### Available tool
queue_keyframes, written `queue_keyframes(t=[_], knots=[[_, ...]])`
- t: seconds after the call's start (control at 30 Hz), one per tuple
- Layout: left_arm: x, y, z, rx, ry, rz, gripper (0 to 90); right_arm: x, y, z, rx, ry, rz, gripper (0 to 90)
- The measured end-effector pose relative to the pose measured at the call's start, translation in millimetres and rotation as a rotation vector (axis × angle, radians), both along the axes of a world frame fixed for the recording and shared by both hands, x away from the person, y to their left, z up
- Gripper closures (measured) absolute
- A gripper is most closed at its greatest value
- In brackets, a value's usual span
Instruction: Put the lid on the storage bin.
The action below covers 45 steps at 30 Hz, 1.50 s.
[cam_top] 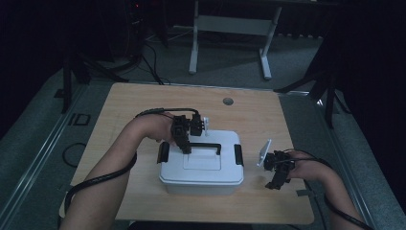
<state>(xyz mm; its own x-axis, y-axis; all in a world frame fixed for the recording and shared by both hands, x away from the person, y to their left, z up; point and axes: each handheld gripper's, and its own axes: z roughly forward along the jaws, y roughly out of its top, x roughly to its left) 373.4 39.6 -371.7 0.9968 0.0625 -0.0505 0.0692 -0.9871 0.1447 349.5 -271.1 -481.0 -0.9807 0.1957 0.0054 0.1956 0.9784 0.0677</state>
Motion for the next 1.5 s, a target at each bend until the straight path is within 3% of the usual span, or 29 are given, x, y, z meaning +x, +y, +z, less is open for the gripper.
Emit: queue_keyframes(t=[0.3,0.37,0.4,0.43,0.47,0.5,0.53,0.57,0.63,0.7,0.8,0.93,1.17,1.43,1.5], knots=[[0.7,0.0,-0.3,0.001,0.009,0.008,83.0,0.3,1.0,-0.1,-0.001,-0.001,0.001,16.5],[0.2,-1.7,0.9,0.010,-0.010,0.004,81.2,0.3,0.8,-0.2,-0.001,0.000,0.000,16.4],[0.4,-1.5,2.3,0.002,-0.042,0.008,72.5,0.2,0.8,-0.2,-0.002,0.000,0.000,16.4],[1.3,-0.7,3.7,-0.010,-0.052,0.024,51.9,0.5,0.3,0.6,0.002,-0.003,-0.001,16.4],[2.5,0.7,5.3,-0.021,-0.062,0.044,51.9,0.5,0.3,0.6,0.002,-0.003,-0.001,16.4],[4.2,4.2,9.0,-0.059,-0.070,0.083,38.8,0.3,0.0,1.7,0.003,-0.006,-0.006,16.5],[4.2,4.2,9.0,-0.059,-0.070,0.083,31.8,0.3,0.0,1.7,0.003,-0.006,-0.006,16.5],[3.9,6.2,10.3,-0.070,-0.080,0.088,31.8,0.2,-0.4,2.1,0.005,-0.008,-0.005,16.5],[3.3,9.4,10.6,-0.063,-0.110,0.091,12.8,0.3,-1.2,2.4,0.004,-0.006,-0.010,16.4],[2.9,12.3,10.6,-0.067,-0.122,0.098,8.3,0.4,-1.5,2.4,0.004,-0.007,-0.013,16.4],[-0.2,17.4,10.9,-0.112,-0.133,0.106,4.5,0.5,-3.0,3.7,0.018,-0.017,-0.022,16.4],[-6.8,27.9,11.8,-0.116,-0.164,0.109,2.5,1.6,-5.1,6.6,0.034,-0.037,-0.038,16.3],[-15.1,46.9,12.9,-0.133,-0.176,0.120,2.5,2.4,-6.1,10.4,0.058,-0.067,-0.052,16.3],[-23.0,77.8,10.3,-0.144,-0.172,0.187,2.5,2.4,-9.4,7.5,0.052,-0.067,-0.078,16.3],[-26.4,88.7,12.1,-0.164,-0.176,0.202,2.5,2.0,-10.0,8.2,0.053,-0.067,-0.085,16.3]])
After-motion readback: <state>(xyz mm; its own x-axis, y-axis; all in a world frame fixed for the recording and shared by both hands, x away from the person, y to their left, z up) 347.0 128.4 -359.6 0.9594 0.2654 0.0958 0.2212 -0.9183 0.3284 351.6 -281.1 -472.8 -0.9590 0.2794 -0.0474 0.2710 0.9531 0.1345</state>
